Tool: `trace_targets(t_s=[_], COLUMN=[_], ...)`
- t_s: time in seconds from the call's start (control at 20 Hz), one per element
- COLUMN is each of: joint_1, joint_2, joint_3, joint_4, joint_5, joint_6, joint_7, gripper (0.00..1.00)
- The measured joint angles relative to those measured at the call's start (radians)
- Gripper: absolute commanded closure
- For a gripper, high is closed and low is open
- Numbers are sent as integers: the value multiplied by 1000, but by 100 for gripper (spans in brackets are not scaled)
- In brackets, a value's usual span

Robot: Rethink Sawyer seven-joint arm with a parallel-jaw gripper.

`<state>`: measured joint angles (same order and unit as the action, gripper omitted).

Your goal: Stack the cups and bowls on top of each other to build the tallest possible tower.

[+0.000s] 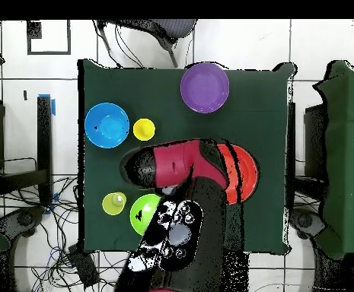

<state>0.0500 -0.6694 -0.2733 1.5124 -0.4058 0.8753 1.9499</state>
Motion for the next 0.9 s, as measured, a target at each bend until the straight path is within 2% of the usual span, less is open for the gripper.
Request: trace_targets(t_s=[0.1, 0.2, 0.4, 0.6, 0.9], joint_1=[53, 78, 181, 255, 301], joint_2=[34, 49, 105, 143, 173], joint_3=[-24, -36, -77, -106, -125], joint_4=[-22, -32, -62, -86, -121], joint_5=[0, 0, 1, 2, 2], joint_6=[0, 0, 5, 31, 72], joint_7=[15, 25, 92, 156, 199], gripper=[100, 100, 100, 100, 100])
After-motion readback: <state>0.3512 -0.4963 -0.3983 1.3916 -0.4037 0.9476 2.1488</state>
